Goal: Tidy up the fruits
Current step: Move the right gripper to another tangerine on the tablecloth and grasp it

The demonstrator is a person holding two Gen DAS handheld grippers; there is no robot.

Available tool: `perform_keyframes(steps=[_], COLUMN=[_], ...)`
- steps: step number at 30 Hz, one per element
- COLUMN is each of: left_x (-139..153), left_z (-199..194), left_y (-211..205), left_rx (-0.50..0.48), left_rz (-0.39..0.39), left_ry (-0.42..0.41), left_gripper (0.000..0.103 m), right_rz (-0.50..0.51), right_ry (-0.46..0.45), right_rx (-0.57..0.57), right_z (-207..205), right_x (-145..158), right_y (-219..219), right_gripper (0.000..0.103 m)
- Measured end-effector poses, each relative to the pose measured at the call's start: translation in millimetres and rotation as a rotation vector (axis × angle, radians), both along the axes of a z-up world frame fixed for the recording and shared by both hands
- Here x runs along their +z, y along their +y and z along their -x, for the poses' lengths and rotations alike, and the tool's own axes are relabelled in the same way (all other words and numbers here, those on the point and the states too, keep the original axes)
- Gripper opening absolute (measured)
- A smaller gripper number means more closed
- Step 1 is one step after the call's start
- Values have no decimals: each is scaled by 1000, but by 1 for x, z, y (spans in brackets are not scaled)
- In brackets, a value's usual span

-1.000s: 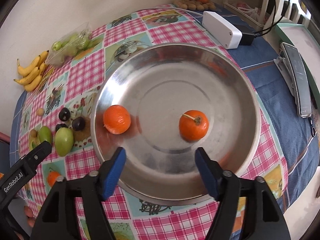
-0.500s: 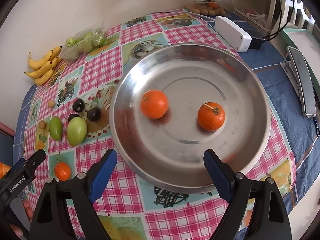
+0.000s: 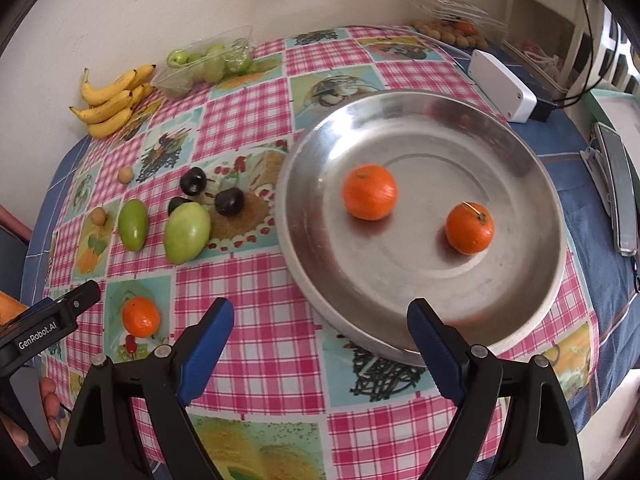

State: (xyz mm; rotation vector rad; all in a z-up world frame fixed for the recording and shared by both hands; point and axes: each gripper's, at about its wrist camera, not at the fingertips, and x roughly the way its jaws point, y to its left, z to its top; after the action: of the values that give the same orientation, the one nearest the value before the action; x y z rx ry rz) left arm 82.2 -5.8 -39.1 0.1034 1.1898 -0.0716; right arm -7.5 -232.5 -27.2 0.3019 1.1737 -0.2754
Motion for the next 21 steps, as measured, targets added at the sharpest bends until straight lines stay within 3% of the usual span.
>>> perform_keyframes(steps=[10, 21], left_x=[-4, -13], left_z=[-13, -21], left_y=[26, 49], left_rx=[79, 136], left_rz=[45, 54], left_ry=[29, 67], left_gripper=[103, 103], right_rz=[-24, -137], right_ry=[2, 20], right_rx=[75, 157], right_z=[-19, -46], right_x=[-4, -22], right_y=[35, 89], right_gripper=[89, 89])
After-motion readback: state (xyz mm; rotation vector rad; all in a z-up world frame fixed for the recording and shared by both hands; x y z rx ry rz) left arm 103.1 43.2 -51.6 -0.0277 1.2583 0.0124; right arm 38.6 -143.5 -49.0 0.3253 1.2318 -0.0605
